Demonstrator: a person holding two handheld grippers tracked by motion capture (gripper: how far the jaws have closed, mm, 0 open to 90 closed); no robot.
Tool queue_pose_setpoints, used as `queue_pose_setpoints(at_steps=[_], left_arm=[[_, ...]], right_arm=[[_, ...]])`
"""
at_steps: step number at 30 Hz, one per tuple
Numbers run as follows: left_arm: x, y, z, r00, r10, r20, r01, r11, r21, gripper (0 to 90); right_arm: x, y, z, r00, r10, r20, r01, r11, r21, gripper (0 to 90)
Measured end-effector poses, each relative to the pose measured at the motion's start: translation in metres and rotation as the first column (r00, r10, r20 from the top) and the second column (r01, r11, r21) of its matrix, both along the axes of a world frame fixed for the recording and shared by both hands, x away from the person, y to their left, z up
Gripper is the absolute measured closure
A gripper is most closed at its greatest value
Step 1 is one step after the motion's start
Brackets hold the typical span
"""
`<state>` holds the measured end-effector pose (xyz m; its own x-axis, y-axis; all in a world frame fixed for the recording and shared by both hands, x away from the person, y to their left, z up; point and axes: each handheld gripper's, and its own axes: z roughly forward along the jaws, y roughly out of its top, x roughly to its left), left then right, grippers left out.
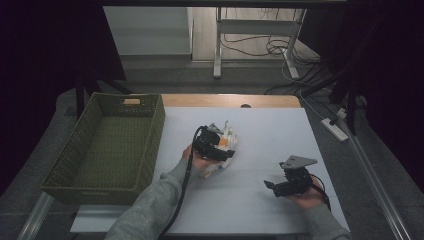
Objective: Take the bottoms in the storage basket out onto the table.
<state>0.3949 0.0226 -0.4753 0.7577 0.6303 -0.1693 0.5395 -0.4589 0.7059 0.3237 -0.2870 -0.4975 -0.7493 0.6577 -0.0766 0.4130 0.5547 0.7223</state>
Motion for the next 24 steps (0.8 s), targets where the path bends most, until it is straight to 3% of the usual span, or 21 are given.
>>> queue_pose_setpoints(at_steps=[2,6,15,24], left_arm=[[-0.003,0.001,0.005,0.9996,0.013,0.024,-0.014,0.9998,0.017,24.4],[-0.007,0.009,0.013,0.9992,0.016,0.038,-0.016,0.9998,-0.015,23.7],[-0.011,0.020,0.021,0.9998,-0.001,0.021,0.003,0.9973,-0.073,23.2],[-0.017,0.032,0.032,0.9997,-0.021,0.009,0.022,0.9896,-0.142,24.0]], right_arm=[[0.000,0.000,0.000,1.0000,-0.001,0.000,0.001,1.000,0.002,9.8],[0.000,0.000,0.000,1.0000,-0.001,0.002,0.001,1.000,0.000,9.8],[0.000,0.000,0.000,1.0000,0.001,0.002,-0.001,1.000,0.006,9.8],[0.000,-0.003,0.001,1.0000,0.005,0.006,-0.005,0.999,0.032,9.8]])
